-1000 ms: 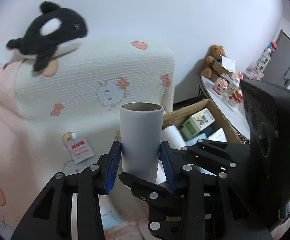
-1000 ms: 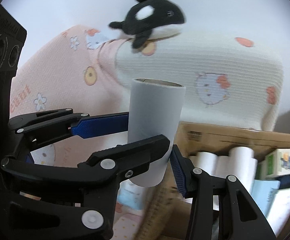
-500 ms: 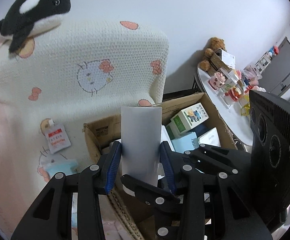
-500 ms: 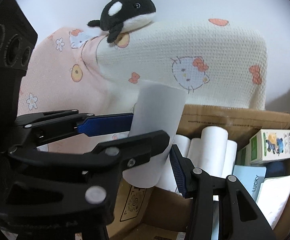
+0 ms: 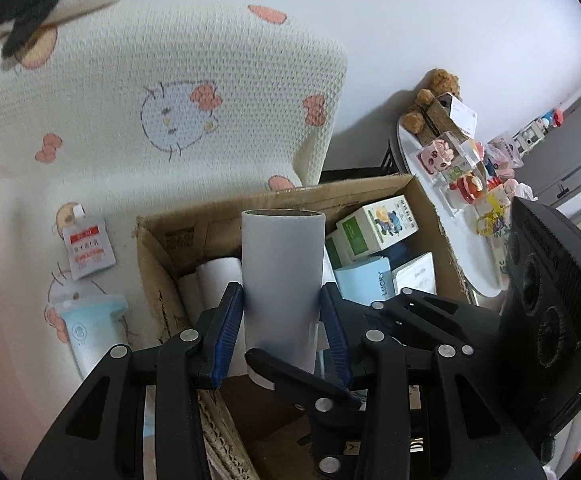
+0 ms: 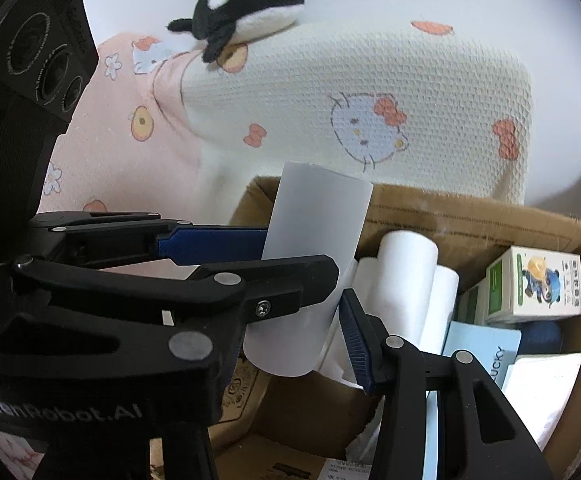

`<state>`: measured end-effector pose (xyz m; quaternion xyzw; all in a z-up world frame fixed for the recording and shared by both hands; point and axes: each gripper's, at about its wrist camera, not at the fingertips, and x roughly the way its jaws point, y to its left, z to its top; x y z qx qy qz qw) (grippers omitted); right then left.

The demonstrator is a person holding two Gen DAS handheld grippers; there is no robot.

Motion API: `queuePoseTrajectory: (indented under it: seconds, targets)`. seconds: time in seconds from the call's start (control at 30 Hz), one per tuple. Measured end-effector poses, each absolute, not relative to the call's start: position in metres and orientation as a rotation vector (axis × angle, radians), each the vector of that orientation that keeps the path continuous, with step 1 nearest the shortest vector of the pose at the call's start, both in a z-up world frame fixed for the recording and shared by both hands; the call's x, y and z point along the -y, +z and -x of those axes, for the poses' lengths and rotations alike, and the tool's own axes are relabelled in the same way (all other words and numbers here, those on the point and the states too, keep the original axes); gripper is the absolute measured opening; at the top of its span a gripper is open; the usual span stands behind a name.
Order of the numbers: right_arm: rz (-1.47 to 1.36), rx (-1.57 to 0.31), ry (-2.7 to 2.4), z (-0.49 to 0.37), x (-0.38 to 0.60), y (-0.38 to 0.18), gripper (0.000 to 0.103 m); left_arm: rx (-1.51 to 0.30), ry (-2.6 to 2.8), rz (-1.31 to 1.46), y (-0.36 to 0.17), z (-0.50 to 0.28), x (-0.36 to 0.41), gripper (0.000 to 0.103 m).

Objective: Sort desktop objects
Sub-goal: 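Lower the tube among the white rolls and open the right tool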

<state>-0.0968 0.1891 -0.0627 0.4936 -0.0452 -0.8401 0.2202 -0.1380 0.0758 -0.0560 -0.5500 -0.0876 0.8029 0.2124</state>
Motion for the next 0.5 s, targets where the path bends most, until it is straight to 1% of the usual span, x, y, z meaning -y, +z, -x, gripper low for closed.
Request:
queuePoseTrajectory:
  seconds: [0.07,0.13,0.23,0.4,0.5]
  targets:
    - [-1.349,0.155,-2.324,0.096,-0.195,-0.059,0.044,0.243,2.230,1.547,-0.062,0.139,-0.076,0.044]
    - [-1.322,0.162,-2.324,0.094,-0.197,-0.054,0.044,0.306,2.206,1.567,-0.068,0.142,-0.074,0.044]
    - [-1.306,0.092,-2.345,0.092,-0.195,-0.051,0.044,0.356,2.175,1.594,-0.072,0.145,-0.073,0.044]
    - [-1.321,0.008,-2.375,0.085,-0.199,-0.051,0.044,0.343,2.198,1.626,-0.078,0.147,-0.076,0.044]
    - [-1.320,-0.001,-2.386,0.080,-0.207,-0.049,0.044,0.375,2.173,1.655,-0.082,0.150,-0.076,0.044]
